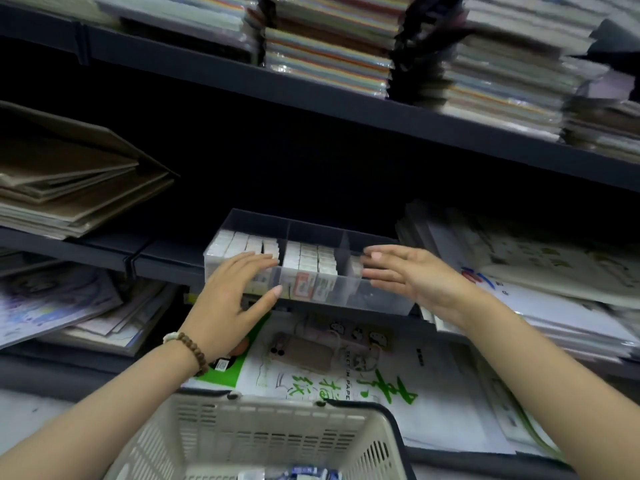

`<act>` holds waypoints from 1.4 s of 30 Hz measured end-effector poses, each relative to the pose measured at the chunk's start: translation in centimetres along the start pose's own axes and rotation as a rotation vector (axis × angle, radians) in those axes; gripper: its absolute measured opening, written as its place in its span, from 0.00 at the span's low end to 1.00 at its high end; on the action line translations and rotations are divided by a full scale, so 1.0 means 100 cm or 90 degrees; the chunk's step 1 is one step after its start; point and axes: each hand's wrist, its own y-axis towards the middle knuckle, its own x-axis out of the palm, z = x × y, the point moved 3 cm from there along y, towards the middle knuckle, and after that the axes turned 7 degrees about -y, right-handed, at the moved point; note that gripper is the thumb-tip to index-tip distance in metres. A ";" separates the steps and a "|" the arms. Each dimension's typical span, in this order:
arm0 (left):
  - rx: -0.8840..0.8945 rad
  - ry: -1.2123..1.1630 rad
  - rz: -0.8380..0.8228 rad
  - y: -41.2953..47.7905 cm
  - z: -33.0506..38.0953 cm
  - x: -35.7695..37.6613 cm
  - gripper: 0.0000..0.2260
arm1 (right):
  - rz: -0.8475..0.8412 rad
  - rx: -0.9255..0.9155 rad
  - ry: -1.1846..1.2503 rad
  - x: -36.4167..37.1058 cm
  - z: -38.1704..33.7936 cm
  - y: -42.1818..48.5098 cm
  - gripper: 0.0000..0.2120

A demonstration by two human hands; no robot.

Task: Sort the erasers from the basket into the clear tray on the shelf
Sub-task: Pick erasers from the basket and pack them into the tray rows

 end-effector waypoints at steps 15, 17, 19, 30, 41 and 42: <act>-0.526 -0.063 -0.636 -0.231 -0.103 0.165 0.18 | -0.276 0.511 -0.130 0.159 0.339 -0.088 0.07; -0.566 -0.061 -0.673 -0.258 -0.116 0.181 0.16 | -0.341 0.477 -0.242 0.172 0.362 -0.096 0.11; -0.583 -0.052 -0.731 -0.282 -0.124 0.195 0.15 | -0.431 0.432 -0.366 0.180 0.378 -0.105 0.16; -0.583 -0.071 -0.779 -0.330 -0.134 0.232 0.09 | -0.527 0.324 -0.635 0.189 0.416 -0.131 0.23; -0.597 -0.008 -0.718 -0.339 -0.143 0.247 0.15 | -0.510 0.310 -0.624 0.190 0.420 -0.133 0.20; -0.598 -0.012 -0.717 -0.339 -0.143 0.248 0.14 | -0.517 0.313 -0.626 0.190 0.420 -0.135 0.22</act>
